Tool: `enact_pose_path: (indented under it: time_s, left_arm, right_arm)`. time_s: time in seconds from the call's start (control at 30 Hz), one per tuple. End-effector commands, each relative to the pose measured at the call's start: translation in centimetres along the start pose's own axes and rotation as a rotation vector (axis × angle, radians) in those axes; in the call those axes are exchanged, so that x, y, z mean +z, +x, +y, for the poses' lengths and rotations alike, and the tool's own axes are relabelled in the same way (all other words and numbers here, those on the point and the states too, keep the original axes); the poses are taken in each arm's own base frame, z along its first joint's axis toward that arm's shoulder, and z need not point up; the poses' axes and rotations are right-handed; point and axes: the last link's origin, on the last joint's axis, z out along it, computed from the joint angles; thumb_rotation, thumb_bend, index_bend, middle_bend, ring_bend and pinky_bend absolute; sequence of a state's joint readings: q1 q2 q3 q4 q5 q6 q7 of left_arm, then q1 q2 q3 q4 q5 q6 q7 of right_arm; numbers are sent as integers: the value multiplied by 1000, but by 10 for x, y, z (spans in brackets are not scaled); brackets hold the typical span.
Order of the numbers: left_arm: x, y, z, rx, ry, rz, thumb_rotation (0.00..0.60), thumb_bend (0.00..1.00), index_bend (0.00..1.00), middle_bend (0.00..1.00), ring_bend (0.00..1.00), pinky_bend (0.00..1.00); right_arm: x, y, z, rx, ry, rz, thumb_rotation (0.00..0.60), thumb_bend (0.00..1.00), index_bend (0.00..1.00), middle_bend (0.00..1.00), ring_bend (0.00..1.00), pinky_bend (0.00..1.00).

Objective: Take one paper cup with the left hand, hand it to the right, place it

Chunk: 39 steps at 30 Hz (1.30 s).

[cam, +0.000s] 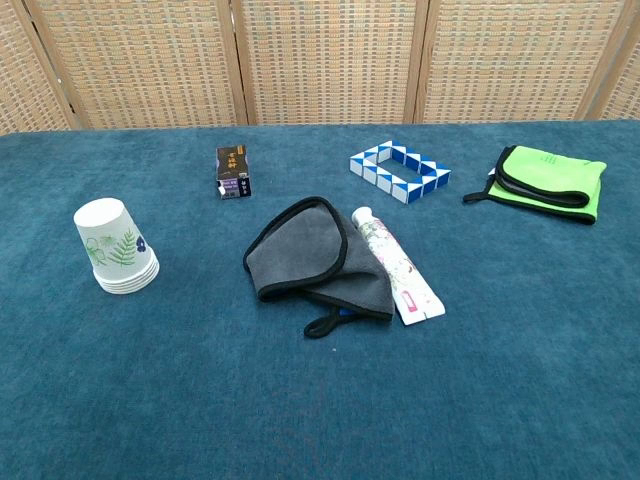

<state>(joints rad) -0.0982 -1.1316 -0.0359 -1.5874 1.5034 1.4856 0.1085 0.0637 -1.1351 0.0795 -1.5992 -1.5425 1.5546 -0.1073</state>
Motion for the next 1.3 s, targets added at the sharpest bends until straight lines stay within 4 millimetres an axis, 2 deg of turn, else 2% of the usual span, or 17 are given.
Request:
enact_pose_path:
  time_s: [0.03, 0.23, 0.37, 0.47, 0.57, 0.63, 0.8, 0.87, 0.93, 1.0, 1.3]
  left_arm:
    - [0, 0, 0, 0, 0, -1, 600, 112, 0, 0, 0, 0]
    - [1, -3, 1, -7, -4, -15, 600, 113, 0, 0, 0, 0]
    - [10, -6, 6, -36, -27, -14, 600, 115, 0, 0, 0, 0]
    - [27, -4, 16, -74, -73, 11, 600, 114, 0, 0, 0, 1]
    - [55, -5, 35, -130, -165, 7, 600, 115, 0, 0, 0, 37]
    - [76, -5, 46, -117, -217, -2, 600, 115, 0, 0, 0, 63]
    - [112, -12, 72, -66, -268, -53, 600, 115, 1, 9, 43, 147]
    - [125, -15, 84, -38, -286, -81, 600, 115, 22, 39, 68, 169]
    - [136, -19, 95, -10, -301, -101, 600, 115, 104, 107, 106, 203]
    - [143, -24, 102, 3, -308, -121, 600, 115, 152, 143, 122, 215]
    - [150, -47, 111, 65, -316, -198, 600, 116, 224, 210, 179, 244]
  right_arm:
    - [0, 0, 0, -1, 1, -1, 600, 0, 0, 0, 0, 0]
    - [0, -1, 0, -5, 1, -7, 600, 0, 0, 0, 0, 0]
    - [1, 1, 1, 5, -6, 1, 600, 0, 0, 0, 0, 0]
    - [2, 2, 2, 6, -9, 5, 600, 0, 0, 0, 0, 0]
    - [2, 2, 4, 6, -13, -2, 600, 0, 0, 0, 0, 0]
    - [2, 3, 5, 8, -15, -6, 600, 0, 0, 0, 0, 0]
    - [2, 3, 5, 11, -18, -8, 600, 0, 0, 0, 0, 0]
    - [2, 3, 6, 10, -23, -13, 600, 0, 0, 0, 0, 0]
    - [3, 2, 8, 9, -27, -15, 600, 0, 0, 0, 0, 0]
    - [3, 2, 9, 9, -32, -16, 600, 0, 0, 0, 0, 0]
    - [2, 7, 15, 24, -49, -8, 600, 0, 0, 0, 0, 0]
